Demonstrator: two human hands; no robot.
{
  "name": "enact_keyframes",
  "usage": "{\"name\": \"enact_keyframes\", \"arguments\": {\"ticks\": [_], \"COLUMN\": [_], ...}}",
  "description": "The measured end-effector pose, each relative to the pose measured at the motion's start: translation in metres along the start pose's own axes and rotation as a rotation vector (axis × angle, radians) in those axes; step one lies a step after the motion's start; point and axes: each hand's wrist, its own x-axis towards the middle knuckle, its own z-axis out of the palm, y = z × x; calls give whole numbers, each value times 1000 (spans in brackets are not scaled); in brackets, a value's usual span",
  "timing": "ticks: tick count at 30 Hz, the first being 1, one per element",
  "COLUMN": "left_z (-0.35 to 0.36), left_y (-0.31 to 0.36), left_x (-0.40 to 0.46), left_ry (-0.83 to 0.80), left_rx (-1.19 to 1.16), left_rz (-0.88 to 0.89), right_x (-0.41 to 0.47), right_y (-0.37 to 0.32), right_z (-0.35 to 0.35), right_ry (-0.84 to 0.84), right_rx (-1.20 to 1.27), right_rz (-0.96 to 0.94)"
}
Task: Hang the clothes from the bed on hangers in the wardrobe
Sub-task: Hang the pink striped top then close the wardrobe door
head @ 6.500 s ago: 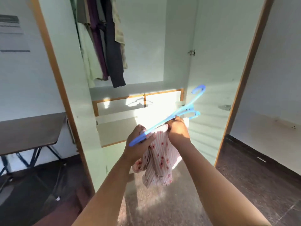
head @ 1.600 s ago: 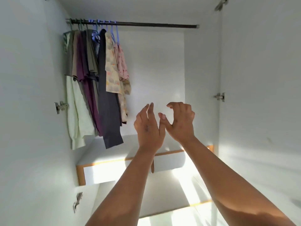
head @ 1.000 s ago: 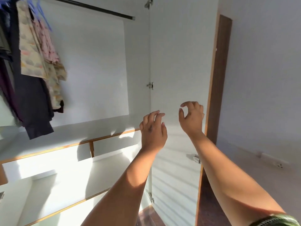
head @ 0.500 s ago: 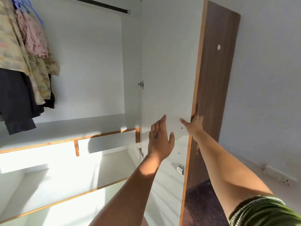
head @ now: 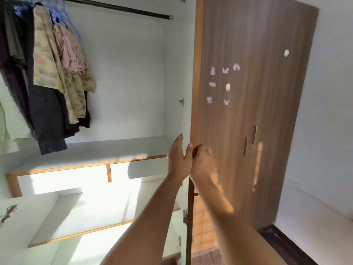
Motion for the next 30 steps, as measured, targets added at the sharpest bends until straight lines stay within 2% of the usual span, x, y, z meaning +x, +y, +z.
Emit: {"name": "enact_keyframes", "arguments": {"ticks": [4, 7, 10, 11, 14, 21, 30], "left_z": [-36, -76, -117, -128, -161, -229, -261], "left_y": [-27, -60, -93, -103, -142, -241, -318], "left_x": [30, 46, 60, 67, 92, 180, 271], "left_ry": [147, 277, 330, 337, 311, 215, 94], "left_rx": [24, 121, 187, 210, 262, 410, 341], "left_rz": [-79, -129, -115, -113, -93, -80, -135], "right_x": [-9, -16, -24, -28, -28, 7, 55], "right_y": [-22, -30, -41, -47, -72, -141, -190], "right_z": [53, 89, 142, 161, 212, 313, 412], "right_ry": [-51, -195, -547, -613, -592, -603, -598], "right_rx": [17, 42, 162, 226, 337, 142, 19], "right_rz": [-435, -408, -321, -307, -290, -321, -273]}}
